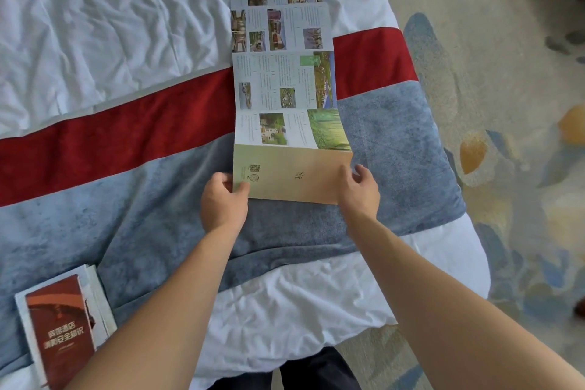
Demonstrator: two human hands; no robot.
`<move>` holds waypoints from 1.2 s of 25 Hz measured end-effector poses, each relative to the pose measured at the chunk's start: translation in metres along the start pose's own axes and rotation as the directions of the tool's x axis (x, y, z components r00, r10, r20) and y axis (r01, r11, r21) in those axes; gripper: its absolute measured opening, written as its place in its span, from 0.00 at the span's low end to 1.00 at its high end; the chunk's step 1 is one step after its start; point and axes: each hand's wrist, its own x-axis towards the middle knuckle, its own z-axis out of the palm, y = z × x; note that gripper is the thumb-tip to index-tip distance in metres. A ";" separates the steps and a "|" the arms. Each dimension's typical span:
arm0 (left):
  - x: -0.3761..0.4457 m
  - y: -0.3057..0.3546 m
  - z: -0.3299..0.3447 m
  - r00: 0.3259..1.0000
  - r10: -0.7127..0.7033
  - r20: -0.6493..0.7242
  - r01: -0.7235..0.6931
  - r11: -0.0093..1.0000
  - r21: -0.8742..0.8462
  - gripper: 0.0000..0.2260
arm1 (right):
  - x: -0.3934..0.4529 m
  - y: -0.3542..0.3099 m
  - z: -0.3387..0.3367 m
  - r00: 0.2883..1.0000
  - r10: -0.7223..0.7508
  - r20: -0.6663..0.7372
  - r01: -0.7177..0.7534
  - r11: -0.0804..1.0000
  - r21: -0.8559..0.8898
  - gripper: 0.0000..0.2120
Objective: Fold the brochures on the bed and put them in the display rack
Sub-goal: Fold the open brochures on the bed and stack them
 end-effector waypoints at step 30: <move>0.013 0.044 0.000 0.676 0.737 0.003 -0.659 0.602 0.451 0.10 | -0.011 -0.032 0.042 0.499 -0.780 0.378 0.756 0.178 -0.631 0.13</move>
